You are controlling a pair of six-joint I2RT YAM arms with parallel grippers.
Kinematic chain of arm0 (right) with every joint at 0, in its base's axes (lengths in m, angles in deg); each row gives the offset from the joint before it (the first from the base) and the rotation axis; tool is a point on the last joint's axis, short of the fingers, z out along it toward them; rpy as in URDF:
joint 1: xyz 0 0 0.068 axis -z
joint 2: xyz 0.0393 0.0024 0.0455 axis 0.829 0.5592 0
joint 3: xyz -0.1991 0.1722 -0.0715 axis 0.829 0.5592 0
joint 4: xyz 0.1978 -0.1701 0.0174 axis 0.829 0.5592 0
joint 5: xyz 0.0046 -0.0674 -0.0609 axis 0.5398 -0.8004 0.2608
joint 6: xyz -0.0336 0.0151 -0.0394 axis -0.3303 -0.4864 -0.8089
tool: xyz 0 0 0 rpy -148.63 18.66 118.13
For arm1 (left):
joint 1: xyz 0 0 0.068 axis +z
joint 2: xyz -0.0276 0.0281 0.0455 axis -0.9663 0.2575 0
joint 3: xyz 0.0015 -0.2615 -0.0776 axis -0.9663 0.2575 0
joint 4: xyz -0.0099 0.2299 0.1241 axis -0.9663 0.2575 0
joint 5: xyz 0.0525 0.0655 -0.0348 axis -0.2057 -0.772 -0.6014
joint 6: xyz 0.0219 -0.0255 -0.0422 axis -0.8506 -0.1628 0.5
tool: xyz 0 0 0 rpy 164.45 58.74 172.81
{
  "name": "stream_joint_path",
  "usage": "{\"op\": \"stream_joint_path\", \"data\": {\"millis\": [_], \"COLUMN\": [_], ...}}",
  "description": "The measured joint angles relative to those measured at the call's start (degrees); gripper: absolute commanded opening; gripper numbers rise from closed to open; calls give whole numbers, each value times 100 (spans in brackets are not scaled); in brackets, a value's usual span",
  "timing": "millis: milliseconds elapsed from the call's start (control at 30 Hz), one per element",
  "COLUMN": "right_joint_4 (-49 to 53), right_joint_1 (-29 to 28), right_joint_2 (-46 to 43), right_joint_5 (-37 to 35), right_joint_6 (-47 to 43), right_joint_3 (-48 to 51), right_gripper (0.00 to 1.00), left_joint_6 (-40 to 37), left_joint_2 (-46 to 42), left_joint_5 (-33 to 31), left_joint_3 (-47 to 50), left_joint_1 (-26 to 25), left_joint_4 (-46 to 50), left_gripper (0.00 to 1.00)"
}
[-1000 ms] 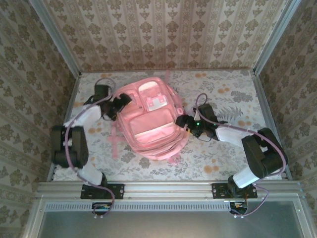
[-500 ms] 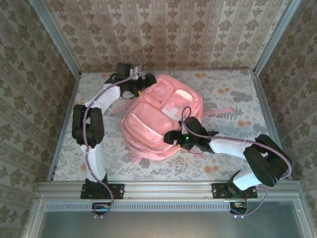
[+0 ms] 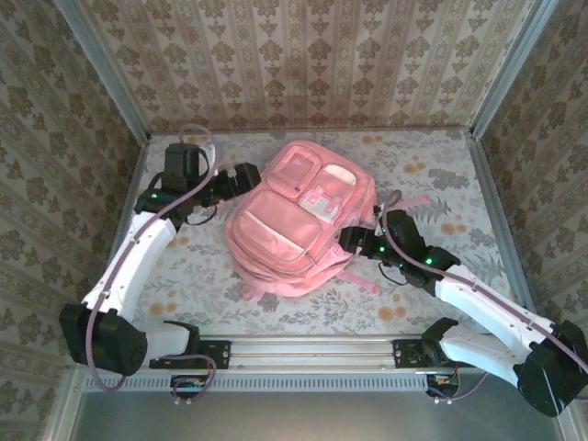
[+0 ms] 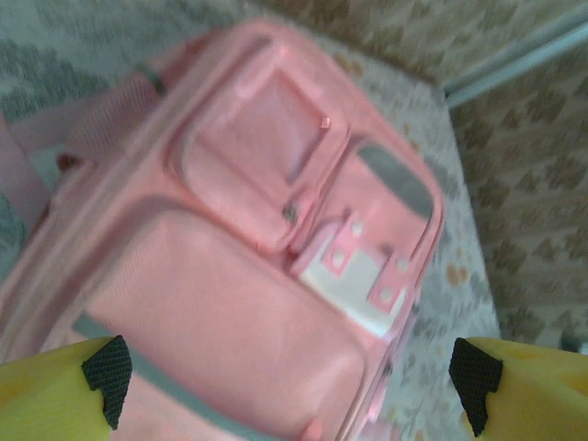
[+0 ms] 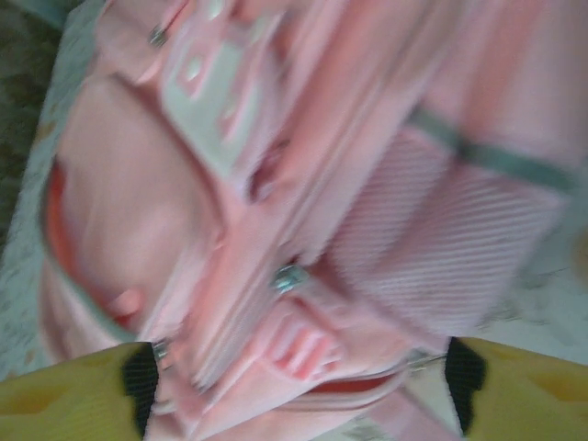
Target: Pack the student bag
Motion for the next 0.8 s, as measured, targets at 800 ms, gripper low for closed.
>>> {"op": "stream_joint_path", "data": {"millis": [800], "right_joint_4": [-544], "right_joint_1": [485], "right_joint_2": [1141], "right_joint_5": [1078], "right_joint_6": [638], "right_joint_3": [549], "right_gripper": [40], "left_joint_6": [-184], "left_joint_2": [-927], "left_joint_5": [-872], "left_joint_3": [2210], "left_joint_1": [-1823], "left_joint_4": [1040], "left_gripper": [92]}}
